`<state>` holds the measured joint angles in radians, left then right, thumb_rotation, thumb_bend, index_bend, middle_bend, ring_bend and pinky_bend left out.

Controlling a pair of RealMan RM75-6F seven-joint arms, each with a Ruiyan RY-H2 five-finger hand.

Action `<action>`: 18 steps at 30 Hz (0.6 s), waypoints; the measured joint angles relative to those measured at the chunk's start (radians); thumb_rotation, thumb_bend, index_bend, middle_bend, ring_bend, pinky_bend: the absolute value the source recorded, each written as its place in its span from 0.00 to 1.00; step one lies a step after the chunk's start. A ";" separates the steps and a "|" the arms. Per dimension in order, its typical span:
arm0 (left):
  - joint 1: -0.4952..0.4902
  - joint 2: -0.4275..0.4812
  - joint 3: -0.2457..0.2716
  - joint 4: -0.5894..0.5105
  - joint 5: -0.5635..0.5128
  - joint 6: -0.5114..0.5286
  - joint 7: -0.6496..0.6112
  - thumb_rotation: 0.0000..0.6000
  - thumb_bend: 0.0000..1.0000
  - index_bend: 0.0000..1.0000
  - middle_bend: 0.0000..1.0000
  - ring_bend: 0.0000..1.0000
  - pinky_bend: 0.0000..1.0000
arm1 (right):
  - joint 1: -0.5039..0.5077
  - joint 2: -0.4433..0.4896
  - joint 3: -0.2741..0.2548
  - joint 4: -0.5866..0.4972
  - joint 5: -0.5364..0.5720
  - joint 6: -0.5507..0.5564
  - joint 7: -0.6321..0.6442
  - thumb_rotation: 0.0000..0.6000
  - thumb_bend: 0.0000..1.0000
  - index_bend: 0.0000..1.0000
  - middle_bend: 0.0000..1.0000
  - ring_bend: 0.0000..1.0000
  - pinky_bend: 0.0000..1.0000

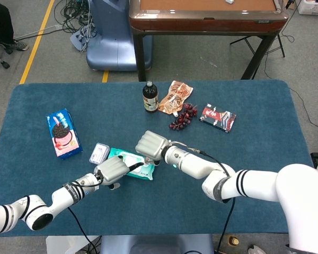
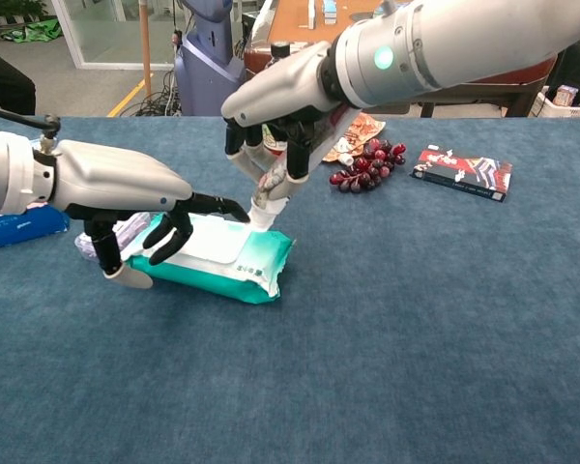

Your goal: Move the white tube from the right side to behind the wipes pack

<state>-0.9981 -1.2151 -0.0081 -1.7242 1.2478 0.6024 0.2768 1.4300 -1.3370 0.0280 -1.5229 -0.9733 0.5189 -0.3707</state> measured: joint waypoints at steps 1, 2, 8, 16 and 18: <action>0.000 -0.001 0.000 0.000 0.000 0.000 0.000 1.00 0.25 0.07 0.58 0.53 0.27 | -0.001 0.001 0.001 0.000 0.000 0.000 0.001 1.00 0.96 0.98 0.86 0.93 0.72; -0.001 -0.001 0.000 0.001 -0.001 0.000 0.000 1.00 0.25 0.07 0.58 0.53 0.27 | -0.001 0.001 0.002 -0.001 -0.001 0.000 0.002 1.00 0.96 0.98 0.86 0.93 0.72; -0.004 -0.004 0.000 0.003 -0.002 0.001 0.000 1.00 0.25 0.07 0.58 0.53 0.27 | -0.007 0.004 0.012 -0.003 -0.007 0.002 0.012 1.00 0.96 0.98 0.86 0.93 0.72; -0.005 -0.004 0.000 0.004 -0.003 0.004 -0.003 1.00 0.25 0.07 0.58 0.53 0.27 | -0.016 0.004 0.024 -0.008 -0.019 -0.002 0.033 1.00 0.96 0.98 0.86 0.93 0.72; -0.005 -0.004 0.000 0.005 -0.002 0.005 -0.005 1.00 0.25 0.07 0.58 0.53 0.27 | -0.021 0.004 0.030 -0.010 -0.023 0.001 0.043 1.00 0.96 0.98 0.86 0.93 0.72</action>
<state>-1.0034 -1.2188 -0.0080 -1.7195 1.2461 0.6069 0.2722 1.4093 -1.3332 0.0578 -1.5330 -0.9964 0.5195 -0.3274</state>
